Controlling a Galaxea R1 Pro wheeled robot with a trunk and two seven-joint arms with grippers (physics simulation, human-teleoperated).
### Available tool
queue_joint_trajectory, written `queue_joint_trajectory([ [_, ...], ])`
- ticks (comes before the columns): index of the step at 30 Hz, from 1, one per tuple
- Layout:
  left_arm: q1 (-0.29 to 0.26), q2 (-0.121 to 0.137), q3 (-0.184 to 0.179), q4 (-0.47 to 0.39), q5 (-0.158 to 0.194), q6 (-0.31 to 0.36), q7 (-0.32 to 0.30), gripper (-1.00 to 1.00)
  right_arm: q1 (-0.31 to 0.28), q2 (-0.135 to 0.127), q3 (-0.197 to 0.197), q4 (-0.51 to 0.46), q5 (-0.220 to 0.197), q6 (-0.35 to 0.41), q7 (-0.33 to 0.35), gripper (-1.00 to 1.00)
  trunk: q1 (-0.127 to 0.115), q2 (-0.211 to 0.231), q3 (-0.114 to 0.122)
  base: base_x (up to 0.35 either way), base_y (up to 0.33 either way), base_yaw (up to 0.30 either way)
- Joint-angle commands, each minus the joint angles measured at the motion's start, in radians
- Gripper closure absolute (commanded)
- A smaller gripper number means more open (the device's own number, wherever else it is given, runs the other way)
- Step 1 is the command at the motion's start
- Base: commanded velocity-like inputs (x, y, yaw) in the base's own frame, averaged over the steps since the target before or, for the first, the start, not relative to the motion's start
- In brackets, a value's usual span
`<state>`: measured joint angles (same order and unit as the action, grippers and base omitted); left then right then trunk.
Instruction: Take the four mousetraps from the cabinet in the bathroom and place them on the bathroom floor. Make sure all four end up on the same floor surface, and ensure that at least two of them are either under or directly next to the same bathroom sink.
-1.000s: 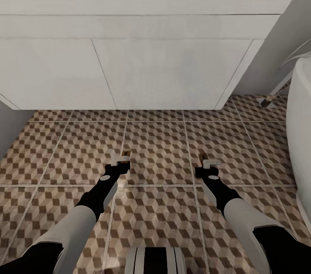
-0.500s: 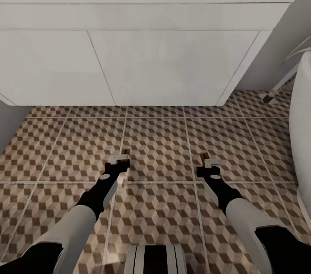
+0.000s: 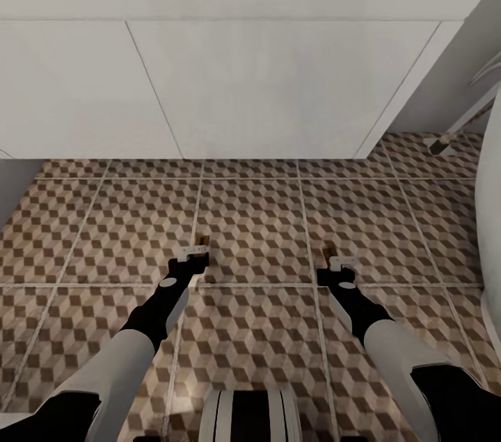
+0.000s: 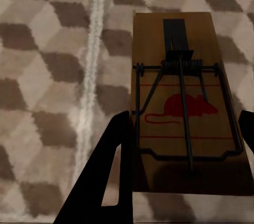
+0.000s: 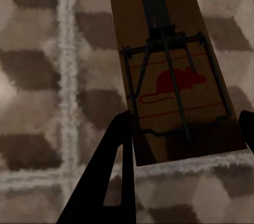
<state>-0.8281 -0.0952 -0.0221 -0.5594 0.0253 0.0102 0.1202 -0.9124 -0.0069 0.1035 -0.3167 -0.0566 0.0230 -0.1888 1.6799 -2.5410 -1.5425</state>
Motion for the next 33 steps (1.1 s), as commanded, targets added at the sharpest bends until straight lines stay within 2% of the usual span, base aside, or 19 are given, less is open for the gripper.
queue_joint_trajectory([
  [1, 0.000, 0.000, -0.002, -0.001, 0.002, 0.001, 0.005, 1.00, 0.000, -0.001, 0.008, -0.001, -0.006, 0.002, -0.006, 1.00, 0.000, 0.000, -0.005, 0.000, 0.000, 0.000],
  [8, 0.000, 0.000, -0.003, 0.003, 0.002, 0.000, 0.006, 1.00, 0.000, 0.000, 0.008, -0.001, -0.006, -0.001, -0.006, 1.00, 0.003, -0.002, -0.032, 0.000, 0.000, 0.000],
  [17, 0.000, 0.000, -0.004, 0.004, 0.001, -0.002, 0.007, 1.00, 0.000, -0.001, 0.008, -0.001, -0.005, -0.003, -0.006, 1.00, 0.003, -0.002, -0.032, 0.000, 0.000, 0.000],
  [27, 0.000, -0.001, -0.004, 0.006, 0.001, -0.001, 0.007, 1.00, 0.000, -0.001, 0.008, -0.001, -0.006, -0.003, -0.006, 1.00, 0.008, -0.004, -0.070, 0.000, 0.000, 0.000],
  [33, 0.000, -0.001, -0.004, 0.006, 0.001, -0.001, 0.007, 1.00, 0.000, -0.001, 0.008, -0.001, -0.006, -0.003, -0.006, 1.00, 0.008, -0.004, -0.070, 0.000, 0.000, 0.000],
])
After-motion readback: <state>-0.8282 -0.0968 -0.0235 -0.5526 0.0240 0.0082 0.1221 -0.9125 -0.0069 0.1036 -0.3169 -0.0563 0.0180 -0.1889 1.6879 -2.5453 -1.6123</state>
